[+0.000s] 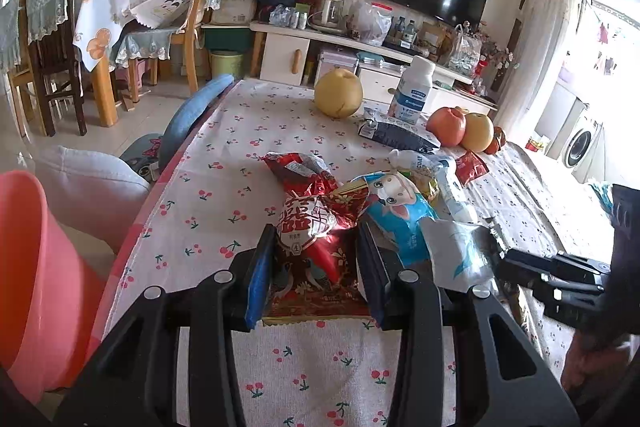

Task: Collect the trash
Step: 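Lift the red wrapper with the left tool while the right tool lifts the COFFEEMIX stick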

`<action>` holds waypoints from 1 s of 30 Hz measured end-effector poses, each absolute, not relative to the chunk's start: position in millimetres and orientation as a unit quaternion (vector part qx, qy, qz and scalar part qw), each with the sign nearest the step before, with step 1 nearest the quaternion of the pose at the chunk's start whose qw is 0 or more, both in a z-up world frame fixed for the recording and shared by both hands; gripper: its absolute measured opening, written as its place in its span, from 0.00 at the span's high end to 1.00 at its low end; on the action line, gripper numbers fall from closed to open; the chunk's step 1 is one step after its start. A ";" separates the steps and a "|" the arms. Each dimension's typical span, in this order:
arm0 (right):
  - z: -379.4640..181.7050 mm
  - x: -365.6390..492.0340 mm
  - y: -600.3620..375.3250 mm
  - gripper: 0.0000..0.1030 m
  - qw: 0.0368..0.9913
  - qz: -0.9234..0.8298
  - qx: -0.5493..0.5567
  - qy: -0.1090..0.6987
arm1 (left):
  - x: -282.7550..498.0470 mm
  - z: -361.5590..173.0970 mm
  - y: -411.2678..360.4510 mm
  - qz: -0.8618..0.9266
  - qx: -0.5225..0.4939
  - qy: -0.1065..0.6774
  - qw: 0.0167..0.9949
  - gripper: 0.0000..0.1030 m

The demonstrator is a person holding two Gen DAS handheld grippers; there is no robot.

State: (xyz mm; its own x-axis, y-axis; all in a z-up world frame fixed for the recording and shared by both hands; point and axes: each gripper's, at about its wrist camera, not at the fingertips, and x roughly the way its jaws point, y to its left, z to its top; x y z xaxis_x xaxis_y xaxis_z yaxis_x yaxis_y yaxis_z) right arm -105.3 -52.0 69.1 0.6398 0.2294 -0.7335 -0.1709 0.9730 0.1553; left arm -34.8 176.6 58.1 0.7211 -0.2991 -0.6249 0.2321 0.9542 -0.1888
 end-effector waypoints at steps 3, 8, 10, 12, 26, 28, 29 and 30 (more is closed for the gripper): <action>65.0 -109.0 -48.5 0.32 0.907 0.101 0.008 0.408 | -33.5 57.1 175.1 -0.141 -0.040 0.347 0.926 0.59; 50.6 -103.8 -54.4 0.44 0.903 0.084 0.010 0.422 | -33.6 56.7 175.1 -0.140 -0.038 0.347 0.927 0.59; 51.0 -105.1 -58.1 0.57 0.905 0.078 0.012 0.419 | -33.2 56.8 175.0 -0.140 -0.040 0.347 0.927 0.59; 52.5 -106.1 -60.8 0.71 0.906 0.076 0.015 0.417 | -33.1 56.6 175.9 -0.140 -0.042 0.347 0.926 0.59; 94.5 -115.5 -50.5 0.79 0.923 0.085 0.025 0.373 | -43.3 66.4 198.8 -0.137 -0.064 0.326 0.933 0.59; 105.7 -115.2 -42.6 0.80 0.926 0.095 0.032 0.364 | -46.3 69.2 204.9 -0.135 -0.068 0.321 0.935 0.59; 110.3 -115.0 -37.8 0.80 0.927 0.101 0.035 0.360 | -47.9 70.8 209.2 -0.133 -0.071 0.318 0.936 0.59; 114.9 -115.2 -32.6 0.80 0.927 0.108 0.038 0.357 | -49.2 72.3 213.3 -0.130 -0.074 0.315 0.937 0.59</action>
